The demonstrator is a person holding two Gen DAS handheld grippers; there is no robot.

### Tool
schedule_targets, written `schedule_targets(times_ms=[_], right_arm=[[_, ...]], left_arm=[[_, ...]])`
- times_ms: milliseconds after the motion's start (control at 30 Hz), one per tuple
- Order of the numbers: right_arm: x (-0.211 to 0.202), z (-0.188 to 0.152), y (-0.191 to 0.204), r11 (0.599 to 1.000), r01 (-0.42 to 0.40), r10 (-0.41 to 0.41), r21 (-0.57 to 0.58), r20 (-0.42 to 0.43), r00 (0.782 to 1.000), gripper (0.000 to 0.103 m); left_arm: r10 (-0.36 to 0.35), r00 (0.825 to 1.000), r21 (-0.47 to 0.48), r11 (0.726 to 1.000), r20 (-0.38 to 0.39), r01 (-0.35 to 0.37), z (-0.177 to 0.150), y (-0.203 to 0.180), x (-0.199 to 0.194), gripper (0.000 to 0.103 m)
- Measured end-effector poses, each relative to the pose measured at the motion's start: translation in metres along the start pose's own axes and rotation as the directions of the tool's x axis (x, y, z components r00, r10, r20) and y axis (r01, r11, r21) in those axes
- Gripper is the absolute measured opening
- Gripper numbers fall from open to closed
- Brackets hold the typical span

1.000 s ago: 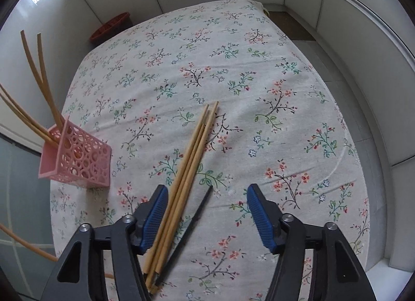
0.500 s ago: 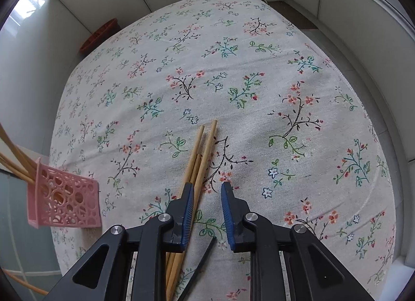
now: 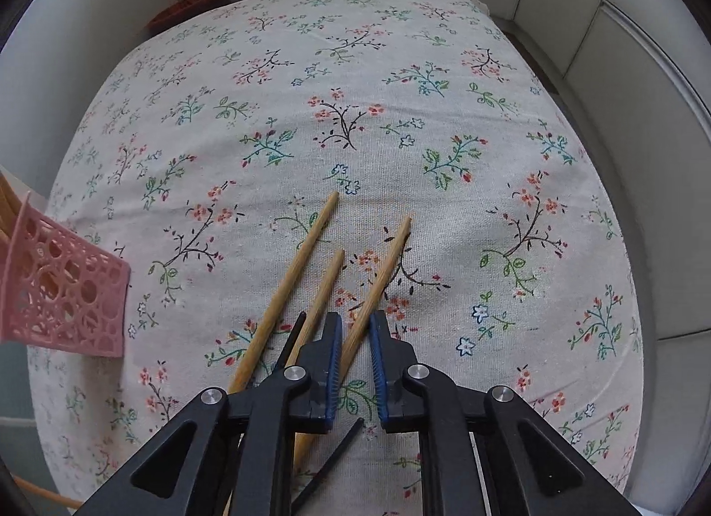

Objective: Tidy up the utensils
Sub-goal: 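Grasp a wooden chopstick with the right tool while the left tool holds its own, then release the left tool's chopstick into the basket while the right tool carries its own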

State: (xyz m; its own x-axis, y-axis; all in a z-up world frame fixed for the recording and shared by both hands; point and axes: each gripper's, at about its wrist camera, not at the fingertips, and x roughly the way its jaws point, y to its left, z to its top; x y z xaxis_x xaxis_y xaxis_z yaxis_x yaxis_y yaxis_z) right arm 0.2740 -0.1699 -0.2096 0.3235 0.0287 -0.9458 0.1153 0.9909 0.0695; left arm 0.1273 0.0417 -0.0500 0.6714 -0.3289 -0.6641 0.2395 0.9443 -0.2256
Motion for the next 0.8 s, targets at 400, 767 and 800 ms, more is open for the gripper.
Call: schedule_targets(times_ms=[400, 767, 800], right_arm=[[-0.077, -0.026, -0.036, 0.967, -0.237, 0.228, 0.094, 0.097, 0.969, 0.006], [-0.186, -0.062, -0.048, 0.957, -0.289, 0.278, -0.017, 0.336, 0.9, 0.006], [-0.192, -0.064, -0.049, 0.955, -0.296, 0.283, -0.02, 0.353, 0.892, 0.006]], left_arm=[[-0.002, 0.999, 0.02, 1.0, 0.034, 0.001, 0.001, -0.006, -0.008, 0.005], [0.0, 0.983, 0.011, 1.0, 0.185, -0.002, 0.009, -0.007, -0.039, 0.006], [-0.002, 0.98, 0.007, 1.0, 0.201, 0.0, 0.011, -0.006, -0.043, 0.006]])
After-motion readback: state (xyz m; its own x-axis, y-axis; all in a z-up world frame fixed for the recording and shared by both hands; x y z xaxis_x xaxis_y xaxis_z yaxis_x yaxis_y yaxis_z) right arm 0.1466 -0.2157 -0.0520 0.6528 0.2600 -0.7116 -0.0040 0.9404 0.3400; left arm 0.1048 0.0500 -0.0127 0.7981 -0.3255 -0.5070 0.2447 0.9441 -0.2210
